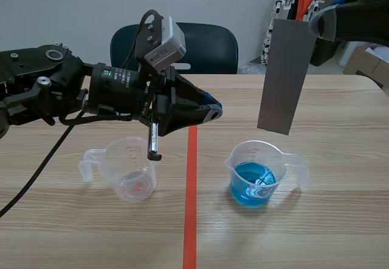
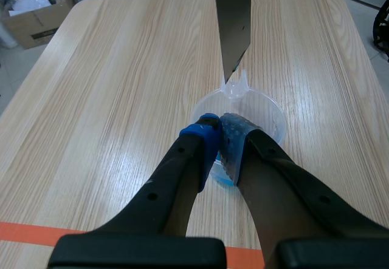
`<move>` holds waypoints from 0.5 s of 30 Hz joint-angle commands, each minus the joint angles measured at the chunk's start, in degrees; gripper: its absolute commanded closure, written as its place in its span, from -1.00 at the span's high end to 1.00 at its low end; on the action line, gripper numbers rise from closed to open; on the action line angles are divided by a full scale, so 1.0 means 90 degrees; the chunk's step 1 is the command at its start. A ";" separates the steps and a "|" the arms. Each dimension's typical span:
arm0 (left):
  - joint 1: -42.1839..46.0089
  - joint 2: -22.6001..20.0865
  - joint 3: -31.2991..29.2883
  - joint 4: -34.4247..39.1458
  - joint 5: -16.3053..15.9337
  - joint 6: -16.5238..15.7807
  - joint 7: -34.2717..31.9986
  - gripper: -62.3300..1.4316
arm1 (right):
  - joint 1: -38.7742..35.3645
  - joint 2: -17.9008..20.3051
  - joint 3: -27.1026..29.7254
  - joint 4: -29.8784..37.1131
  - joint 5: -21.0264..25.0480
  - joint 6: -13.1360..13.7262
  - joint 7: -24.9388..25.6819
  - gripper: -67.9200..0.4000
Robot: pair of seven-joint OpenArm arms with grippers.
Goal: Do the redox reaction experiment. move the plate over the left beaker
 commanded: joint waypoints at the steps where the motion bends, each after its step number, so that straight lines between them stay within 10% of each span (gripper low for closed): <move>1: -0.0085 0.0019 -0.0005 0.0083 -0.0087 -0.0010 -0.0092 -0.87 | 0.0129 0.0066 0.0136 0.0012 0.0117 0.0005 0.0119 -0.97; 15: -0.0034 0.0019 -0.0005 0.0083 -0.0087 -0.0010 -0.0092 -0.87 | 0.0129 0.0066 0.0136 0.0012 0.0114 0.0005 0.0112 -0.97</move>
